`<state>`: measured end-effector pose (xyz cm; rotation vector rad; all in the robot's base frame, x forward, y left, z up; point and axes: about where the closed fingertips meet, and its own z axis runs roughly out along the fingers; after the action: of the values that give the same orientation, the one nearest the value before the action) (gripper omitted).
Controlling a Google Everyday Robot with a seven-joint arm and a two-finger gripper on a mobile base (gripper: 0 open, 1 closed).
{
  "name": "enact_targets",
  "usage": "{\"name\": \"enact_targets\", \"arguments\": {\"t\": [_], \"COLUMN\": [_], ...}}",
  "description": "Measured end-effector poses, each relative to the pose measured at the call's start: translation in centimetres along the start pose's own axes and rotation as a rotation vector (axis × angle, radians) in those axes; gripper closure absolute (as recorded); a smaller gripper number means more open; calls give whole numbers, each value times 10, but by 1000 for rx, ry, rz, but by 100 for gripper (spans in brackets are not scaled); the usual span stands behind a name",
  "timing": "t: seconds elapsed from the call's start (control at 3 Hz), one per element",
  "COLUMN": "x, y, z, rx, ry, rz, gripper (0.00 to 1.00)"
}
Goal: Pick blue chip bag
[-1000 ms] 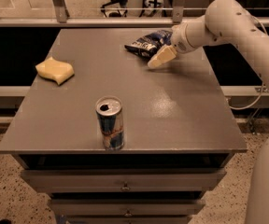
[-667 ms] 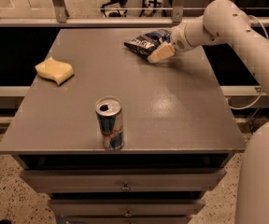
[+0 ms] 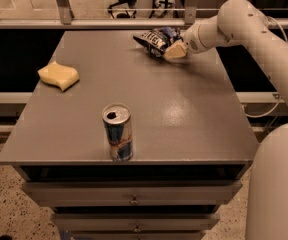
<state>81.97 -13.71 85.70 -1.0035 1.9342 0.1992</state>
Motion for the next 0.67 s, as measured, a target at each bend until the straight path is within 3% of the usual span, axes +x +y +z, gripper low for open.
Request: {"name": "enact_targets", "arguments": {"t": [0.33, 0.67], "x": [-11, -37], "y": [0, 15], "z": [-13, -38], "rx": [10, 1], "ry": [-19, -82], "rz": [-13, -61], "gripper": [88, 100]}}
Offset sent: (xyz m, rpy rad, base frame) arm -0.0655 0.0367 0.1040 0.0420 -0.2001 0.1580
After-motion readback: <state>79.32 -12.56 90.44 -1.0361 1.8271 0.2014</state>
